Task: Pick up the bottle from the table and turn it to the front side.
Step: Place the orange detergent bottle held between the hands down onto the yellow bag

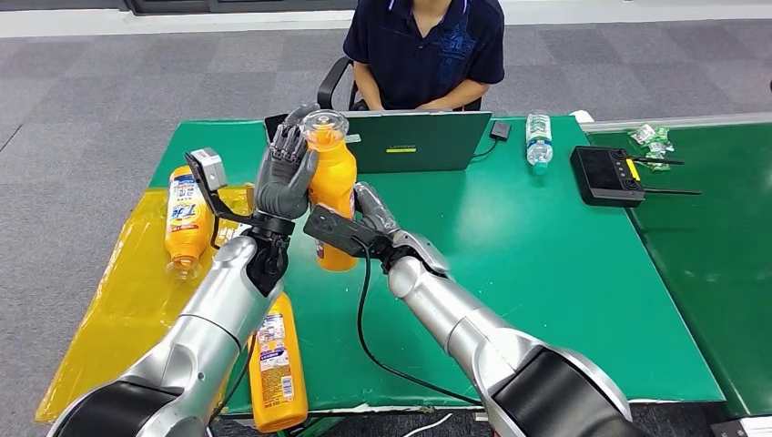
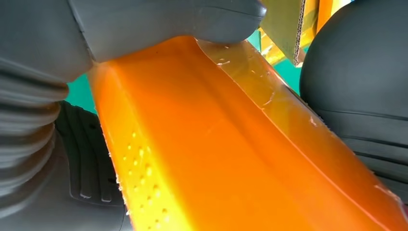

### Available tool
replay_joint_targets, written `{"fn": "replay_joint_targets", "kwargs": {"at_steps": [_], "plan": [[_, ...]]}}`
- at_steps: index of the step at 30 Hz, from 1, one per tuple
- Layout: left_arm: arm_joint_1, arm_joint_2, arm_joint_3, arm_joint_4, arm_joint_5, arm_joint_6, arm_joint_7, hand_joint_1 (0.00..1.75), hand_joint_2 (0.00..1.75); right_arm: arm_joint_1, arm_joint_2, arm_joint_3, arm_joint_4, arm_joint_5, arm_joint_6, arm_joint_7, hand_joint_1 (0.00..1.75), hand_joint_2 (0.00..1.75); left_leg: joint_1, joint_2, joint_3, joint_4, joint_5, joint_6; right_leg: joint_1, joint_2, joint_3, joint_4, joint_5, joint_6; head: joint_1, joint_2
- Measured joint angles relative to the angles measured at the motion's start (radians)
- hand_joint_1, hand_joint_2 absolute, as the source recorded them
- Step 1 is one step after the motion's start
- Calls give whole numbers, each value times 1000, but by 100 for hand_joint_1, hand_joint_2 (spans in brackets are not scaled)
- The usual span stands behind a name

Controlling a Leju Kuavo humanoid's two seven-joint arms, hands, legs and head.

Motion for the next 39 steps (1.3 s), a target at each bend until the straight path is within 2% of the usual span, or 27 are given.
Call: {"fn": "replay_joint_targets", "kwargs": {"at_steps": [12,25,26,29,30,39], "plan": [[-15,-2,0,25,15,-5,26,175,175,30,-1,0,1,2,-14,-13,175,175,0,0,0,0,0,0,0,0,0,0,0,0,0,0],[-21,9,-2,40,-9,27,13,175,175,52,0,6,1,7,-10,-14,175,175,0,0,0,0,0,0,0,0,0,0,0,0,0,0],[-21,9,-2,40,-9,27,13,169,175,53,0,6,1,7,-10,-14,175,175,0,0,0,0,0,0,0,0,0,0,0,0,0,0],[-21,9,-2,40,-11,28,13,38,175,53,0,6,1,8,-10,-14,175,175,0,0,-1,0,0,0,0,0,0,0,0,0,0,0],[-20,9,-2,41,-12,32,13,0,175,52,0,6,1,8,-10,-13,175,175,0,0,-1,0,0,0,0,0,0,0,0,0,0,0],[-18,17,-3,53,-35,78,6,0,175,44,0,6,1,17,-14,-7,175,175,0,0,-1,0,0,0,0,0,0,1,0,0,0,0]]}}
